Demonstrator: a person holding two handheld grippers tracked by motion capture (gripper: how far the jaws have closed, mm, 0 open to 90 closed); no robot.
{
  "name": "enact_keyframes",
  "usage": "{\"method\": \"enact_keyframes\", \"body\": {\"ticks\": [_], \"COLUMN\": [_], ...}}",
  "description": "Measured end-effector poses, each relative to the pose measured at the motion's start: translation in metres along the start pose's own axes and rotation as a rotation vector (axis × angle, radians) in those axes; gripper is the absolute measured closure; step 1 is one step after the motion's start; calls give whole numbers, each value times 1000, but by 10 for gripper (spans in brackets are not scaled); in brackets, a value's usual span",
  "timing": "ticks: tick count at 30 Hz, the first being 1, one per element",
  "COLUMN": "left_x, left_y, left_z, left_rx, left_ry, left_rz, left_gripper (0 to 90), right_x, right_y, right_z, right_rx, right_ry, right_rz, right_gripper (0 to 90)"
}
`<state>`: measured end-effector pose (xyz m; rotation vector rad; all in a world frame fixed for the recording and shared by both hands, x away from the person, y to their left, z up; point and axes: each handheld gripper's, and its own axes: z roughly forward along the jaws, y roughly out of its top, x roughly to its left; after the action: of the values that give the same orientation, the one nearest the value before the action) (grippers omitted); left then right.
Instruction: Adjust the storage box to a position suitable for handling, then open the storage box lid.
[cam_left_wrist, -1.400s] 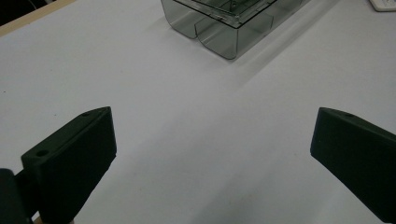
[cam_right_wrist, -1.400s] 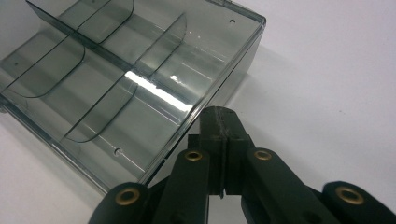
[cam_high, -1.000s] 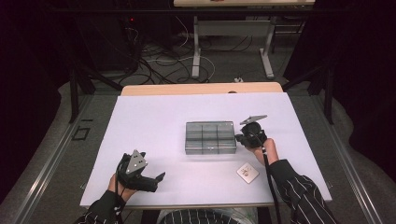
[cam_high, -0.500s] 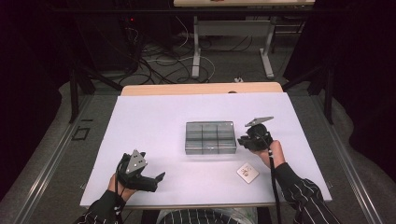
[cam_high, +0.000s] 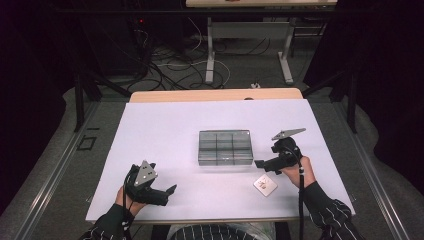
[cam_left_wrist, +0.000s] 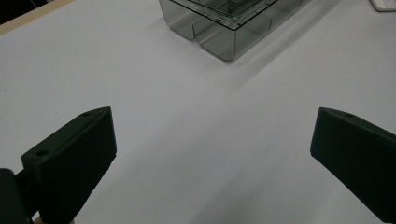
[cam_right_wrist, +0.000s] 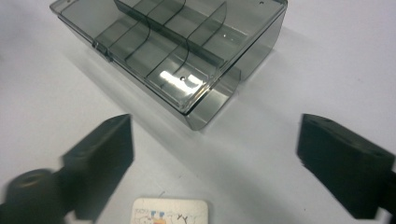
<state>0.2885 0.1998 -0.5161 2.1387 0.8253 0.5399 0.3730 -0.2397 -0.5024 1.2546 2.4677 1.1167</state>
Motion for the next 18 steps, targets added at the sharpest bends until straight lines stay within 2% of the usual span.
{"method": "enact_keyframes", "body": {"ticks": [2,6,12,18], "left_x": [0,-1,0,1], "left_y": [0,0,0,0], "left_z": [0,0,1,0], "left_rx": [0,0,-4,-2], "left_ry": [-1,-4,1,0], "left_rz": [1,3,4,5], "left_gripper": [3,4,3,3], "right_x": [1,1,4,18], "right_y": [0,-1,-1,0], "right_z": [0,-1,-2,-4], "right_rx": [2,-30,-44,-69], "right_ry": [-1,36,44,89], "right_rz": [5,-5,-19,-47], "right_gripper": [0,0,0,0]}}
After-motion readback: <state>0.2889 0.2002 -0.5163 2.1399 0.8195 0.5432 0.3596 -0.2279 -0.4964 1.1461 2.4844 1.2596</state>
